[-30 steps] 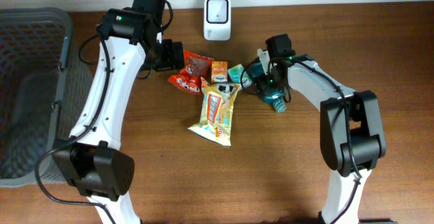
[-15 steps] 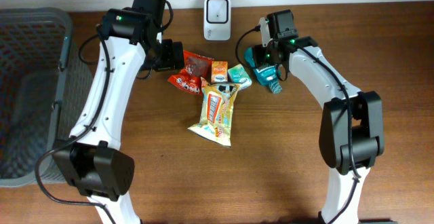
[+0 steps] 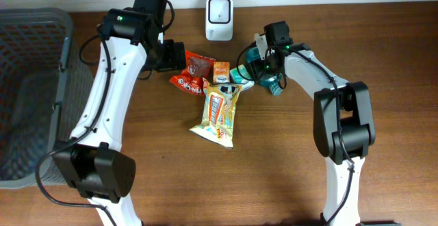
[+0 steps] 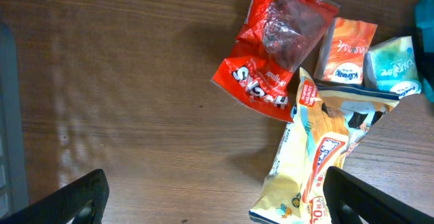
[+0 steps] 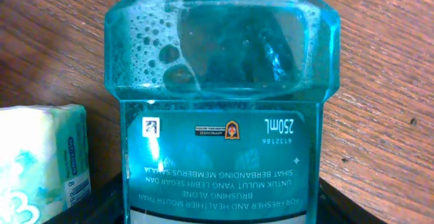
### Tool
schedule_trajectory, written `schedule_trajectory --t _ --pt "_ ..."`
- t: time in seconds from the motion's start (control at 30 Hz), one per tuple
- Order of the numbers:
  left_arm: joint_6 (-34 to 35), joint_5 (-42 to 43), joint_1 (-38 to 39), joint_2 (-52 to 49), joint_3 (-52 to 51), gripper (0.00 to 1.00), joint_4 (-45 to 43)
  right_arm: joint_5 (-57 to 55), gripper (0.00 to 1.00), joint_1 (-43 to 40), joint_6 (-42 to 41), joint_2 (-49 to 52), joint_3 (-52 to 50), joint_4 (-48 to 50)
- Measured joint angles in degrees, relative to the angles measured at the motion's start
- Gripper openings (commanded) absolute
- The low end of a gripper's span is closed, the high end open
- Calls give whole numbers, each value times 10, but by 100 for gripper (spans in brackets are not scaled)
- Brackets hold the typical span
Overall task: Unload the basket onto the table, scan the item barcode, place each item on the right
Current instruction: 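Lift the teal mouthwash with the right gripper to the white scanner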
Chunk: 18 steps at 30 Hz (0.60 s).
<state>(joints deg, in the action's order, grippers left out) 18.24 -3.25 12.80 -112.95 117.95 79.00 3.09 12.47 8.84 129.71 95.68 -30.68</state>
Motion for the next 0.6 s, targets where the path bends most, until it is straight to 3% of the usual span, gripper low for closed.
schedule_trajectory --t 0.27,0.6 --pt "0 0 0 0 0 99 0 5 55 0 4 -1 2 20" --pt "0 0 0 0 0 99 0 9 55 1 -56 -1 94 -21"
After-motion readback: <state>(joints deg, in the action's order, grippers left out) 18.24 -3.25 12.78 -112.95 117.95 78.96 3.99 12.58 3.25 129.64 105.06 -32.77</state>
